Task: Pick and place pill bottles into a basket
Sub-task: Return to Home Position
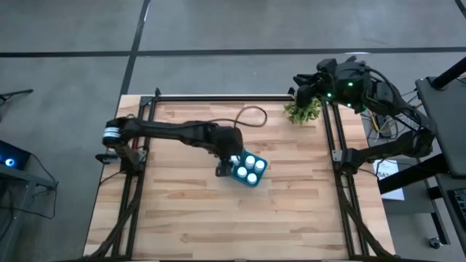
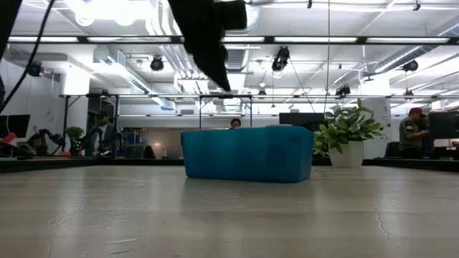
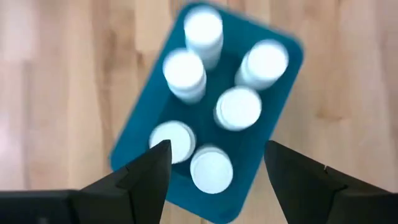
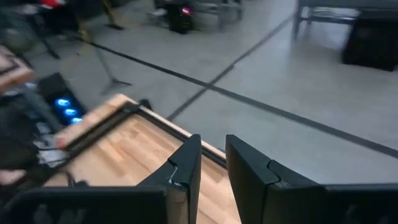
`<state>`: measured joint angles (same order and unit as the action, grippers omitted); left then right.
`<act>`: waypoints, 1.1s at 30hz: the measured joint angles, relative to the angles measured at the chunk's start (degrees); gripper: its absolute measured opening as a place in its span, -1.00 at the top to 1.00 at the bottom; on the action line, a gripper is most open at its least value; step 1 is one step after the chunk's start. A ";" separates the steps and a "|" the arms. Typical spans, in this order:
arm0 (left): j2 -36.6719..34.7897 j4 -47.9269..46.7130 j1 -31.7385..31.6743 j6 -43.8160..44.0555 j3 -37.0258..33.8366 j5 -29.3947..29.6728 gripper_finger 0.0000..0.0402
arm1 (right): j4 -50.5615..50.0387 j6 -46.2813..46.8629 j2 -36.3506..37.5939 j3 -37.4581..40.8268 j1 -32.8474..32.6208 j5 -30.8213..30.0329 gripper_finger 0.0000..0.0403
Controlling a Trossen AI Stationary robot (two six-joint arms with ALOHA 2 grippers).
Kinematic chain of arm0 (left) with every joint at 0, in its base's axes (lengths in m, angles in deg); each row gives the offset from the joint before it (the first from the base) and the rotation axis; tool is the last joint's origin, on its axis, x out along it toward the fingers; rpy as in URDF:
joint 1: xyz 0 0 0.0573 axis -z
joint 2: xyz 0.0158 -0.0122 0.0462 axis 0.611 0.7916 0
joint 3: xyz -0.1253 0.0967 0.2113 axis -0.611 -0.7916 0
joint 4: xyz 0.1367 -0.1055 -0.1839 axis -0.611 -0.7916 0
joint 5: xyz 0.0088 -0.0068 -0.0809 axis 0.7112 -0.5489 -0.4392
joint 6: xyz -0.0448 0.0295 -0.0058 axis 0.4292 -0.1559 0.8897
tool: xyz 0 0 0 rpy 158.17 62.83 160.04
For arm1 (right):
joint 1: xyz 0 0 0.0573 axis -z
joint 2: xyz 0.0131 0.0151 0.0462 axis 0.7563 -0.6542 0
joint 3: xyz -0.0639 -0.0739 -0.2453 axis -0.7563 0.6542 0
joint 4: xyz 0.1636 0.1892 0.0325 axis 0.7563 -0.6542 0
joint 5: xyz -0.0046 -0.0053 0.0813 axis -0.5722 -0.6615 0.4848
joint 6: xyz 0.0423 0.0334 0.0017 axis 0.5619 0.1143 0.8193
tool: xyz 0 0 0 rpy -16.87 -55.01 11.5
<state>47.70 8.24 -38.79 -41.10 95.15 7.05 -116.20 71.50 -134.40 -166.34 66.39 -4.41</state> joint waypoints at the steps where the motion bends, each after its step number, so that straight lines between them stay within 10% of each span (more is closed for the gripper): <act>1: -1.54 0.15 0.00 0.17 0.11 0.02 -0.19 | 0.69 0.00 0.33 0.00 -0.10 0.84 0.66; 12: -18.32 9.39 0.04 8.49 0.09 -0.03 -0.19 | 9.58 -0.83 2.69 0.00 -1.67 22.15 0.66; 33: -41.23 36.97 0.14 2.96 -10.48 -0.24 -0.19 | 51.31 -10.09 17.96 19.78 -15.88 25.99 0.66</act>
<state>6.48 45.21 -38.65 -38.13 84.67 6.81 -64.89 61.41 -116.44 -146.56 50.50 21.58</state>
